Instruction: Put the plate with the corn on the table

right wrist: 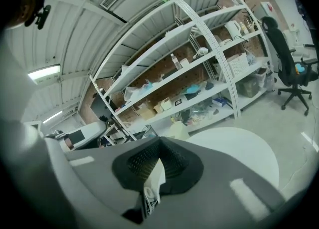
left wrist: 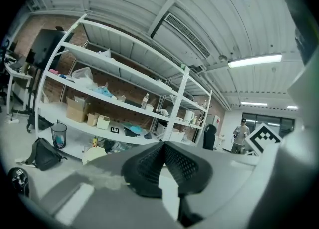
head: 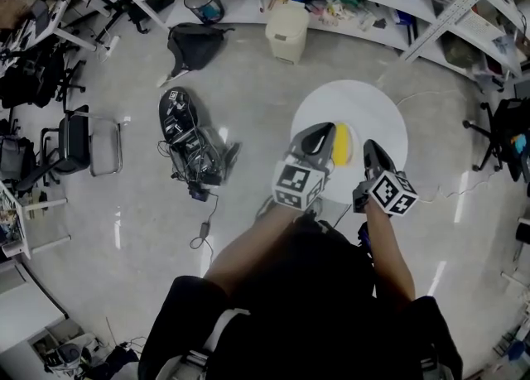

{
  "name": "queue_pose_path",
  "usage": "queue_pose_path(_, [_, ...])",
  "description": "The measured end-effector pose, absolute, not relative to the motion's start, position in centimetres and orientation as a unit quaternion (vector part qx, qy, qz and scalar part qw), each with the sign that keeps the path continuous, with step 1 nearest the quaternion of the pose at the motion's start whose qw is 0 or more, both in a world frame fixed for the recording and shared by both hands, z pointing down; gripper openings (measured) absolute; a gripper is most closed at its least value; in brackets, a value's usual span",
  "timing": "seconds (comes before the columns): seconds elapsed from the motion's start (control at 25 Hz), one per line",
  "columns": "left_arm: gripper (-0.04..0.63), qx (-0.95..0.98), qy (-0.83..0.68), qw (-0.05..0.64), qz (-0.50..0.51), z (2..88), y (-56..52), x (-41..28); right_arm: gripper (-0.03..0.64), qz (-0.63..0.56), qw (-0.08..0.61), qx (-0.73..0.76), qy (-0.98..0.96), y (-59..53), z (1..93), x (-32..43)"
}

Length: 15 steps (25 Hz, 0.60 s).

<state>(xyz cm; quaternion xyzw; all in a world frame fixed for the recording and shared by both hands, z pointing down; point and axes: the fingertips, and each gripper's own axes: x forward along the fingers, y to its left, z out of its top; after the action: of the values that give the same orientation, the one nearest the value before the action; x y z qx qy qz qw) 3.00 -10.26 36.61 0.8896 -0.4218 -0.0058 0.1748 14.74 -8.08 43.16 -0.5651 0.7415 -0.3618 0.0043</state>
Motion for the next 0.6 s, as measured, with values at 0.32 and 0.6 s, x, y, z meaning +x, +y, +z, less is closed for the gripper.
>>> queue_pose_path(0.32, [0.005,0.892,-0.423,0.158,-0.019,35.2,-9.1,1.9,0.009,-0.305,0.039,-0.571,0.761,-7.4,38.4,13.9])
queue_pose_path(0.6, [0.005,0.894,-0.419,0.159,-0.007,36.1,-8.2,1.9,0.008,-0.282,0.027,-0.572,0.770,-6.7,38.2,13.7])
